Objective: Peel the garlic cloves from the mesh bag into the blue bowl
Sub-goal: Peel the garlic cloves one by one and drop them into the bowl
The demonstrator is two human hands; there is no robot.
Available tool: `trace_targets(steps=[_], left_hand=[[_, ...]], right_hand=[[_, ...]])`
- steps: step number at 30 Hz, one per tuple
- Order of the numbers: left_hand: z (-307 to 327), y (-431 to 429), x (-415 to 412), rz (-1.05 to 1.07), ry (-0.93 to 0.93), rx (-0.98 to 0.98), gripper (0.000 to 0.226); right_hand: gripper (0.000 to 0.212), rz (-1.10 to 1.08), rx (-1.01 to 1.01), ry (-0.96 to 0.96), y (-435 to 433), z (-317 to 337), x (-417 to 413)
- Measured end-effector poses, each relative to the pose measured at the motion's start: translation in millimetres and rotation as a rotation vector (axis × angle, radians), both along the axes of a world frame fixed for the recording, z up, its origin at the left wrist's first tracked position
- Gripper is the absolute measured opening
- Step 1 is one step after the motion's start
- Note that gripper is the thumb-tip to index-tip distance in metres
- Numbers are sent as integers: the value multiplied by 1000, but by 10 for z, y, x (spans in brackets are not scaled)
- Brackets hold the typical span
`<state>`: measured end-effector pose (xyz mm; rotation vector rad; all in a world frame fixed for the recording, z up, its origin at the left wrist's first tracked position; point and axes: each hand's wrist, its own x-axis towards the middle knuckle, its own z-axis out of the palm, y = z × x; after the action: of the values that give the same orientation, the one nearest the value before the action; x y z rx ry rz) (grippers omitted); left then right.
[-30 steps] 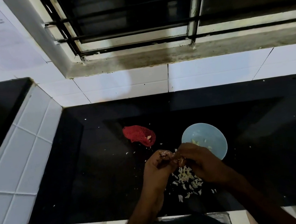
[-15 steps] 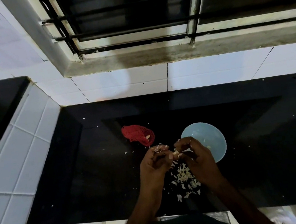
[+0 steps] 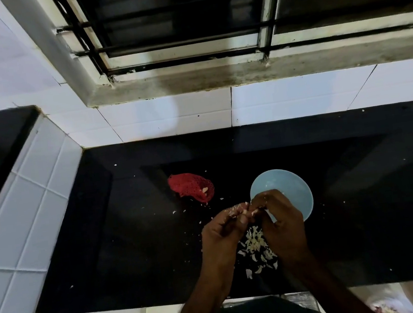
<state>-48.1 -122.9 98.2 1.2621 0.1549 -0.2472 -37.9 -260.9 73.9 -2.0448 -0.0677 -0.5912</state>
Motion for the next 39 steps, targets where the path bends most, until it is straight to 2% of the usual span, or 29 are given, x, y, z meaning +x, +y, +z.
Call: trace_targets(steps=[6, 10, 12, 16, 21, 27, 31, 35, 39], left_hand=[[-20, -4, -12, 36, -39, -39, 17], [-20, 35, 38, 40, -25, -90, 17], [-43, 72, 48, 53, -15, -67, 20], [-121, 125, 51, 26, 31, -21, 15], [-118, 105, 8, -22, 11, 21, 20], [-103, 51, 4, -58, -16, 85, 24], [-86, 20, -15, -72, -53, 92, 25], [-36, -7, 12, -41, -97, 90, 25], [14, 10, 12, -26, -146, 143, 20]], right_hand=[[12, 113, 13, 12, 13, 43, -8], [22, 147, 137, 58, 0, 20, -39], [25, 183, 135, 72, -29, 45, -59], [29, 339, 180, 148, -62, 32, -74], [11, 399, 379, 241, -107, 100, -32], [16, 550, 222, 288, -191, 299, 10], [17, 543, 194, 279, -178, 355, 29], [28, 507, 253, 217, -129, 368, 29], [19, 424, 348, 264, -129, 364, 13]])
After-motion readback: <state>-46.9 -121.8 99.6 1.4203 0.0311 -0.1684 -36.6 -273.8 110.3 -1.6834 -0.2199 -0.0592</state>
